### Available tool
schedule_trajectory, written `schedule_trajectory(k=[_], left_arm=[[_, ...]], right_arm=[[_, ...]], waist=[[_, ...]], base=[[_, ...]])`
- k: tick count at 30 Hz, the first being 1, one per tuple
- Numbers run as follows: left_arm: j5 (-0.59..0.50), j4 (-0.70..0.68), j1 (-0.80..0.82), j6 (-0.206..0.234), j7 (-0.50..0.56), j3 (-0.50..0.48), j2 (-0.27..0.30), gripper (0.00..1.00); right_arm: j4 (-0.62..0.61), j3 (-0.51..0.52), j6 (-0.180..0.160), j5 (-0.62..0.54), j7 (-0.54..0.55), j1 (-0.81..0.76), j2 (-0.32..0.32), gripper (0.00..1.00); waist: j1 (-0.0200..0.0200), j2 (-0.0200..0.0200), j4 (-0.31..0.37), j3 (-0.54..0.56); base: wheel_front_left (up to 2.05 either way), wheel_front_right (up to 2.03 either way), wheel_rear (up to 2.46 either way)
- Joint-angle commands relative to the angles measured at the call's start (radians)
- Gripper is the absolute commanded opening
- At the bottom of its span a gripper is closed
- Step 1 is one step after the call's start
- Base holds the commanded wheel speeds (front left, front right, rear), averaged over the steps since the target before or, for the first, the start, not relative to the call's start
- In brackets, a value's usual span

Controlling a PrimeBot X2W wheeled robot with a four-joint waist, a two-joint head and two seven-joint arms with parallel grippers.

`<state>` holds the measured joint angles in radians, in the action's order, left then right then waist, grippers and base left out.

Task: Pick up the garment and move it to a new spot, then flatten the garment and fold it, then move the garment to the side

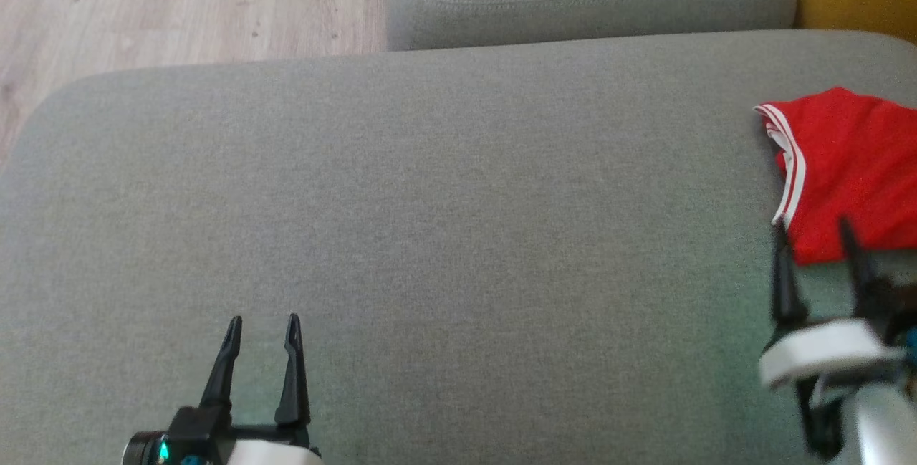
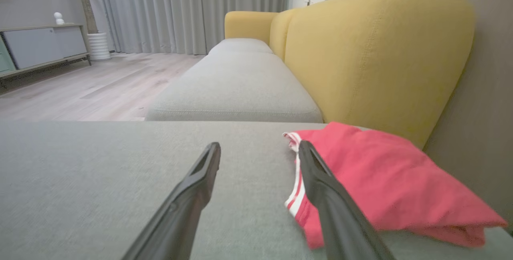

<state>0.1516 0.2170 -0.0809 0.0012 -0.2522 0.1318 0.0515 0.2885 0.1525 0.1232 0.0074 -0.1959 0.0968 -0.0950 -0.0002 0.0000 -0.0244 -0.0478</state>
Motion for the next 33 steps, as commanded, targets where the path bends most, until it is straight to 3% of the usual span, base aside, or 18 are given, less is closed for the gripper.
schedule_trajectory(k=[1,9,18,19,33], left_arm=[[-0.009,-0.034,0.018,0.009,-0.010,-0.038,-0.001,1.00],[-0.008,-0.003,-0.011,0.019,-0.010,-0.070,-0.001,1.00],[0.010,0.046,-0.008,0.035,-0.010,-0.093,-0.001,1.00],[0.011,0.073,-0.033,0.032,0.000,-0.057,0.000,0.00],[0.151,0.102,-0.012,0.017,0.042,-0.076,-0.001,0.00]], right_arm=[[-0.042,-0.031,0.008,-0.004,-0.017,0.011,-0.003,1.00],[-0.025,-0.085,0.008,0.050,-0.059,-0.133,0.041,1.00],[-0.025,-0.157,0.008,0.093,-0.065,-0.127,0.044,1.00],[0.008,-0.132,0.000,0.091,-0.052,-0.168,0.052,0.00],[0.029,-0.124,0.001,0.239,-0.014,-0.154,0.052,0.00]], waist=[[0.0002,0.0000,-0.003,0.008],[0.0002,0.0000,-0.004,0.044],[0.0002,0.0000,-0.003,0.055],[0.0002,0.0000,-0.003,0.055],[0.0002,0.0000,-0.001,0.055]], base=[[0.00,0.00,0.00],[0.00,0.00,0.00],[0.00,0.00,0.00],[0.00,0.00,0.00],[0.00,0.00,0.00]])
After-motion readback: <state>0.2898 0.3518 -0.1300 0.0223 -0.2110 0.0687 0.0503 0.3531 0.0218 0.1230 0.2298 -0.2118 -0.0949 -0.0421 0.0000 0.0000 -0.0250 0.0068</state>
